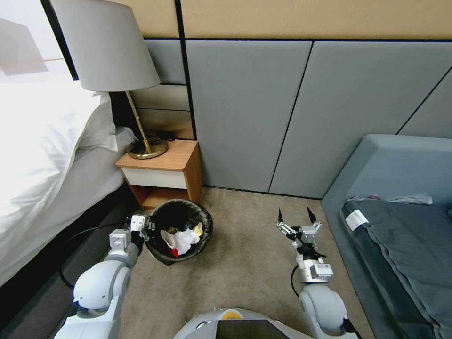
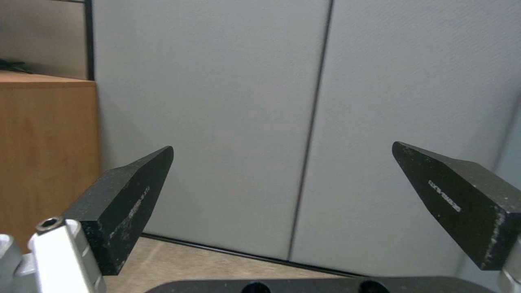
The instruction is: Pick up the trash bin, then pick up the garbage from the floor and place it into the trash bin.
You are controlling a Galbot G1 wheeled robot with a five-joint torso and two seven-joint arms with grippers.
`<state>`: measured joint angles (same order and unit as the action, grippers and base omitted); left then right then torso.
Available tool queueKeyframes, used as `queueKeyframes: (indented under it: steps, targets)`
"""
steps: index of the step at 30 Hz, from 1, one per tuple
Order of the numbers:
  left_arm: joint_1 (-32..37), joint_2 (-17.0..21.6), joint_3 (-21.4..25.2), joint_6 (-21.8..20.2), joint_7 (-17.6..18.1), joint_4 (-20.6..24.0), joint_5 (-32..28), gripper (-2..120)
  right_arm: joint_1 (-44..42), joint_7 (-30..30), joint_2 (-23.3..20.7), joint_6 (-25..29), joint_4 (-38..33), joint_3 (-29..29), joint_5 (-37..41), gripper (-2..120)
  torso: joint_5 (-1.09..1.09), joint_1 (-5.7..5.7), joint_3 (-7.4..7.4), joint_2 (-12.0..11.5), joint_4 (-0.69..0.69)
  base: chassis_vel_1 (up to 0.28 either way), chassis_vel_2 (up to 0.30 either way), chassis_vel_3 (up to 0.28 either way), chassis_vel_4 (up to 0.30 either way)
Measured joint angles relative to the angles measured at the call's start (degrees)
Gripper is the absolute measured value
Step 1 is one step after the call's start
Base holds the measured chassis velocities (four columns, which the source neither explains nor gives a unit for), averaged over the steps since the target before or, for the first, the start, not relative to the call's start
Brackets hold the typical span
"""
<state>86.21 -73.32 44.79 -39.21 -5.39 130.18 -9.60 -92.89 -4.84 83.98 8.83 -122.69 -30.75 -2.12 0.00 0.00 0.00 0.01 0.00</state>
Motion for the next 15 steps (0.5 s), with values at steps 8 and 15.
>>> queueKeyframes:
  steps: [8,15]
  targets:
    - [-0.52,0.02,0.06,-0.06,-0.04,-0.05,-0.24,4,0.25,0.02,0.39,-0.99,0.57,1.34,-0.21,100,0.0,0.0,0.0,0.0,0.0,0.0,0.0,0.0,0.0]
    - [-0.5,-0.04,0.42,-0.15,-0.04,0.23,-0.44,4,0.49,-0.03,0.36,-1.39,0.94,1.82,-0.29,100,0.0,0.0,0.0,0.0,0.0,0.0,0.0,0.0,0.0]
